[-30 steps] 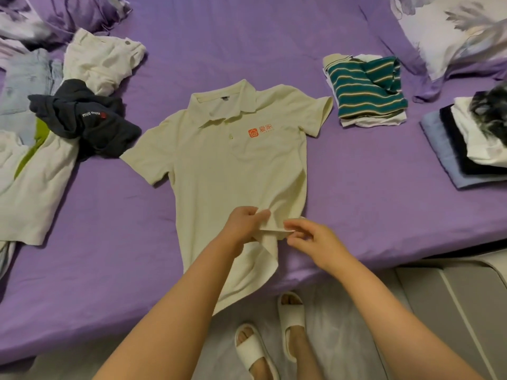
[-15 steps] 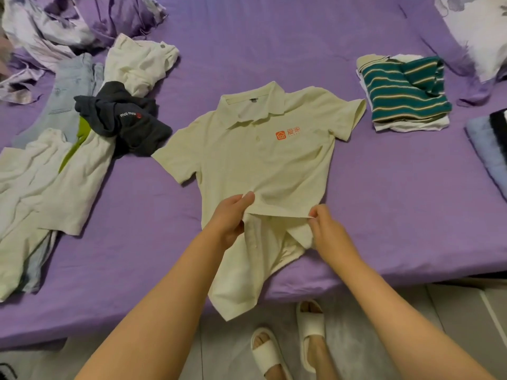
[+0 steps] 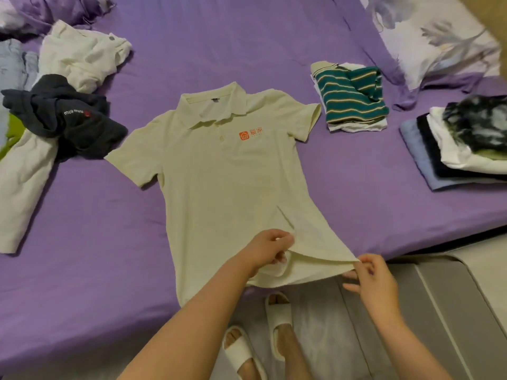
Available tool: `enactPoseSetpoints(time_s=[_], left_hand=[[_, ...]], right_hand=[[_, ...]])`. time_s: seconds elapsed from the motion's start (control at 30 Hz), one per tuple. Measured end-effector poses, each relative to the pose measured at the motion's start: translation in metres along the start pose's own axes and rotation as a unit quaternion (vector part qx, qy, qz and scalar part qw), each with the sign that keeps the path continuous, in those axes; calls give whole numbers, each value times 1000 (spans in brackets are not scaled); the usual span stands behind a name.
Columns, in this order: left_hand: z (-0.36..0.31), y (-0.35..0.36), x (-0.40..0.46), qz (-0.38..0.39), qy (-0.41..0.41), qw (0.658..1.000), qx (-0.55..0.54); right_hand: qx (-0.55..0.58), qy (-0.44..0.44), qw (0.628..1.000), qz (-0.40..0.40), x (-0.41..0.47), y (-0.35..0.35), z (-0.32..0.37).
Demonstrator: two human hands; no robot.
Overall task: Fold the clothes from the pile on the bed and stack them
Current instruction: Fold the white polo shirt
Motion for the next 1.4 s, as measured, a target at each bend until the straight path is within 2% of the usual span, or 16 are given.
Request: enactPoseSetpoints(time_s=[0.1,0.2,0.3,0.43,0.5,0.6,0.7,0.77,0.87,0.93,1.0,1.13,1.23,1.3,1.33,1.4], left_hand=[[17,9,14,-80,-10,990,114],[28,-2,19,-179,-2,924,338],[45,-6,18,-168,-4,879,446],[69,-1,18,-124,-28,870,477],[77,1,20,-117,-44,877,464],[87,4,22,-106,-67,902,414],[92,7,23,-91,-78,916,382],[95,8,21,-89,-87,933,337],[98,8,18,-96,-81,948,292],[101,5,13,-132,-76,955,255],[109,-3,3,-205,-93,954,201],[133,-22,-26,-307,-156,920,190],[142,-30,-46,-347,-205,885,233],[149,-37,-61,-382,-269,843,266],[153,-39,-68,-396,-298,831,252],[165,-43,-78,-419,-323,836,145]], right_hand=[[-79,30,996,-21,8,-21,-31],[-184,-2,983,-30,21,-17,-36],[-233,-65,970,-1,28,11,-24],[-277,-66,953,107,39,55,-25],[-309,-40,945,102,46,65,-31],[-388,-35,920,39,52,69,-35],[-316,41,947,34,58,66,-43],[-287,89,951,69,67,60,-45],[-300,117,934,154,76,42,-40],[-317,103,930,153,83,18,-36],[-363,71,923,105,93,-7,-31],[-401,4,914,54,92,-10,-18],[-428,-131,883,140,68,39,-11],[-451,-200,831,257,39,81,-17],[-467,-219,797,314,25,99,-26],[-508,-216,744,376,5,122,-45]])
Point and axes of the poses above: each hand's wrist, its own x-axis towards the middle knuckle, its own y-axis out of the palm, z = x × y, the point moved 6 cm from there along x, towards the middle knuckle, and after that the axes turned 14 degrees about x, right-handed, at the moved point
